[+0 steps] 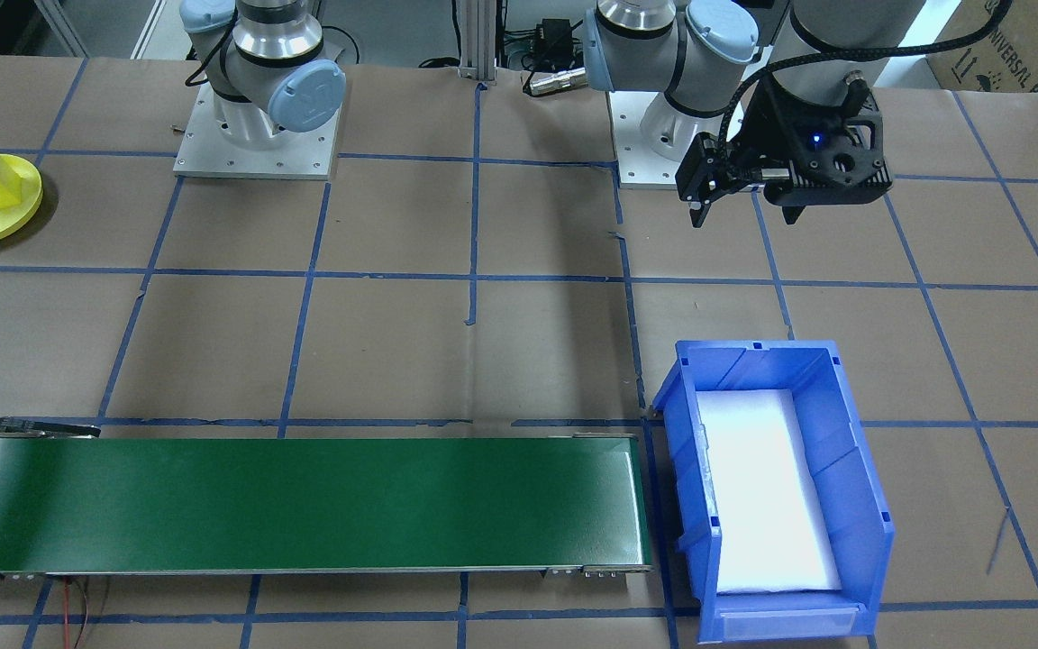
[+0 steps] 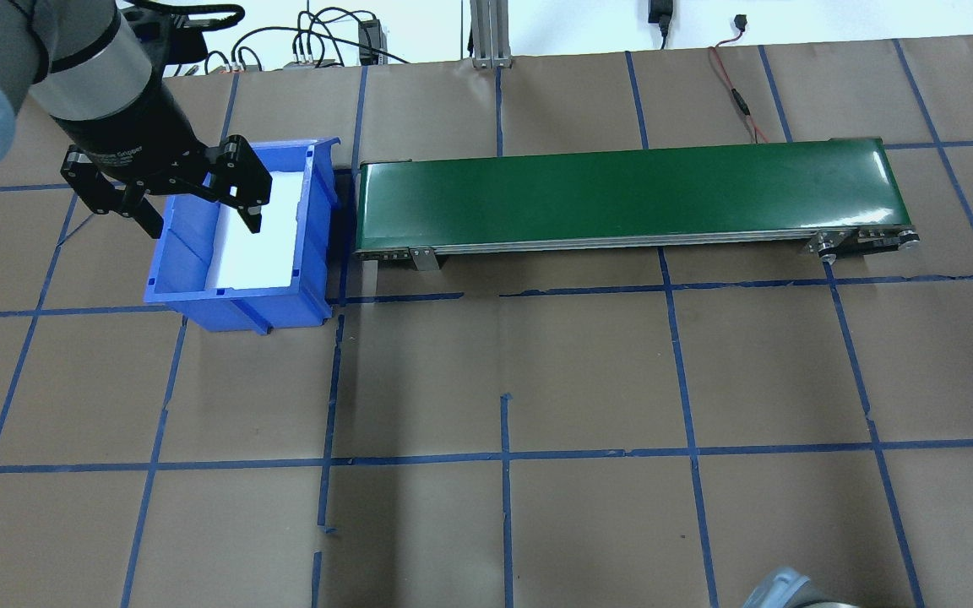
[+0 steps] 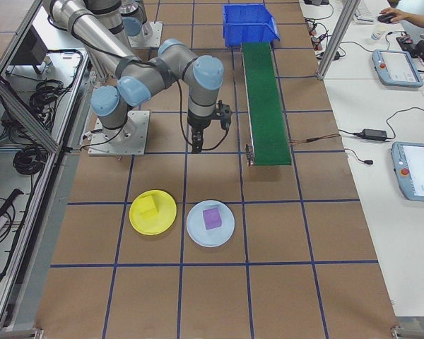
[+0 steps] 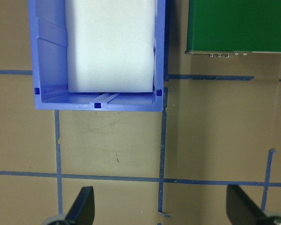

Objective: Move block left to right into plate

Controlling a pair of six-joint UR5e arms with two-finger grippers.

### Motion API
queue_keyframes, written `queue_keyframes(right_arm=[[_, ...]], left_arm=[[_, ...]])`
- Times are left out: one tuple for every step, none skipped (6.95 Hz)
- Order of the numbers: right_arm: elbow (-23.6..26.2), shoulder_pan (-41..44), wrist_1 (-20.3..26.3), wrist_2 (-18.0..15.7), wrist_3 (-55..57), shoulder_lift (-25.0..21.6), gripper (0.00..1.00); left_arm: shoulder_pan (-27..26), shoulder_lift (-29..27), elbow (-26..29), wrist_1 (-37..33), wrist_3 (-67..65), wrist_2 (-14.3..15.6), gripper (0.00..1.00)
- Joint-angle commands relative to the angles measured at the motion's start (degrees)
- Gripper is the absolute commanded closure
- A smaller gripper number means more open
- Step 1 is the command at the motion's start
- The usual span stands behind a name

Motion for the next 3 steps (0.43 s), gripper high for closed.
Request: queue_keyframes(right_arm=[[-9.1,17.7,7.8,0.8,17.9,0.8,0.0],[-12.0,24.6,8.1,3.2,26.0,2.7,0.0],[-14.6,29.9,7.7,10.6,31.9,3.8,0.0]], left_arm=[[0.1,-1.1,-0.2,0.5,-0.1,-0.4,0.0],[-0.2,-1.0,-0.1,0.4,-0.1,-0.6,0.0],[-0.4,-1.0,-0.2,0.3,-0.1,-0.5,0.0]])
